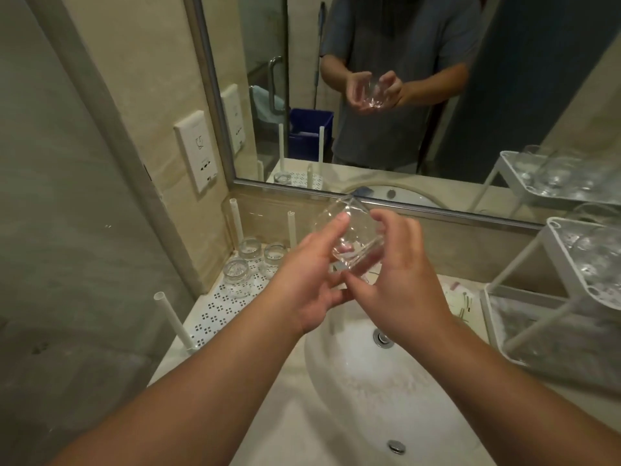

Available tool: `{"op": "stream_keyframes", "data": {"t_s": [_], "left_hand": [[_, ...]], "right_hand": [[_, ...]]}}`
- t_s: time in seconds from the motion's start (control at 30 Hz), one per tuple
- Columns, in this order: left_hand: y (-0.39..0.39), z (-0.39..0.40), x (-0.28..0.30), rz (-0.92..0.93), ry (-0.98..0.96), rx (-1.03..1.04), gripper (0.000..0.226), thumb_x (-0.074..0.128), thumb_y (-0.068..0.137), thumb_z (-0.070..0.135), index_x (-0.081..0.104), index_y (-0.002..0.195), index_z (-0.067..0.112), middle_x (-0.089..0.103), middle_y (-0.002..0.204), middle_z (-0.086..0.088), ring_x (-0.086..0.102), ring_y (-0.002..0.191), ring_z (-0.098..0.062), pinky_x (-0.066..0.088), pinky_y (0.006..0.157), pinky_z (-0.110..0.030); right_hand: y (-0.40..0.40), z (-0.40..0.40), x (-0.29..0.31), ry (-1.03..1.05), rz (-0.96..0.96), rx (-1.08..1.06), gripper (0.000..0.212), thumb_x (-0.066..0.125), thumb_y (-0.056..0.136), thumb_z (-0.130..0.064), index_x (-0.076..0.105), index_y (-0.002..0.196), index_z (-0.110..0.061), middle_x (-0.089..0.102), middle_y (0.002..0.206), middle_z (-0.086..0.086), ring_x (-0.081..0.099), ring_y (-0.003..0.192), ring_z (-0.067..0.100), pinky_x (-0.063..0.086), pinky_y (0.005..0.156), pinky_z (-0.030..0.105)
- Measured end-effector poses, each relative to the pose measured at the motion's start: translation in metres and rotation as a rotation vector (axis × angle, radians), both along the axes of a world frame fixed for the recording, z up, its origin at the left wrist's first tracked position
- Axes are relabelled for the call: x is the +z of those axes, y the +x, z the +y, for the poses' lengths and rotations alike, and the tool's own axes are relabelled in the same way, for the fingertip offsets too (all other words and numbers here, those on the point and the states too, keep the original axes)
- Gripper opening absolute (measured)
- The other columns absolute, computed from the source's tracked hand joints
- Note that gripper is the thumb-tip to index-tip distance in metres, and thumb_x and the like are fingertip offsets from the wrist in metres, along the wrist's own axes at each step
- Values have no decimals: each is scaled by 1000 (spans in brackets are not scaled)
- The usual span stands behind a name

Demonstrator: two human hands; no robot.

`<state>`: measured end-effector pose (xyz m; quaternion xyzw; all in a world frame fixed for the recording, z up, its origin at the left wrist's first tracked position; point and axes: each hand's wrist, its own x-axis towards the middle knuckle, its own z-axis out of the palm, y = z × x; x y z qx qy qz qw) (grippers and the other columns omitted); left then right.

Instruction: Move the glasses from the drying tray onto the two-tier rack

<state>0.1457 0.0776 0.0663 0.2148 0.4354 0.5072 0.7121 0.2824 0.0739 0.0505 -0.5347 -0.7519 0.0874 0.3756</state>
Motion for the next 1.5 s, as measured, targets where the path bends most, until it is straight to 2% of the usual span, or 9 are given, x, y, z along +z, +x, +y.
{"op": "stream_keyframes", "data": {"t_s": [0.17,0.3,0.43,0.57,0.9,1.0,1.13,1.27,1.5], "left_hand": [[17,0,1,182,273,4,57,84,74,33,60,126,34,71,114,1,74,93,-15,57,63,-30],[27,-1,-3,440,459,22,76,88,61,35,55,126,54,61,120,6,63,112,-10,58,85,-31],[40,-1,-7,532,549,-37,81,88,61,32,51,128,59,61,120,19,59,109,7,55,77,-16],[64,-2,-7,503,569,-82,83,88,66,23,50,131,57,59,123,20,60,112,3,58,82,-24],[163,-6,-1,417,584,-253,78,88,64,23,55,121,63,61,121,9,63,109,0,59,86,-31],[199,-8,-1,394,590,-322,81,89,67,17,54,128,58,62,121,9,64,109,-1,58,90,-32],[253,-9,-1,371,603,-425,79,86,72,11,52,129,53,68,109,21,66,105,1,56,80,-20],[313,-13,0,385,582,-503,85,85,67,19,48,139,46,59,129,7,63,116,-9,54,93,-28],[401,-7,-9,373,532,-597,86,83,75,13,43,146,39,56,134,5,60,117,-3,53,91,-22]], "right_hand": [[5,-3,-7,-58,144,-70,102,84,70,-32,16,144,-44,34,126,-15,40,105,-23,37,62,3],[19,-3,-7,-105,277,-82,106,86,69,-28,13,144,-47,45,133,-5,54,113,10,46,78,16],[37,-5,-2,-102,289,-95,104,84,69,-24,17,145,-47,46,131,-7,52,113,7,43,79,12],[60,-9,1,-138,406,-120,99,84,67,-24,26,142,-51,49,127,-16,55,109,0,46,73,4],[155,-28,10,-92,433,-263,89,76,58,-52,37,137,-41,53,126,-16,55,109,-1,52,87,25],[191,-36,10,-67,418,-331,90,79,59,-47,36,138,-44,53,124,-17,55,108,-2,53,86,28],[243,-47,8,-56,434,-412,90,78,58,-50,36,137,-44,52,127,-16,55,112,0,53,91,32],[300,-57,2,-36,423,-501,90,85,61,-39,37,137,-43,53,130,-14,55,117,4,51,95,33],[384,-58,-13,-41,425,-598,88,86,64,-28,40,138,-37,53,130,-10,54,118,8,49,97,35]]}}
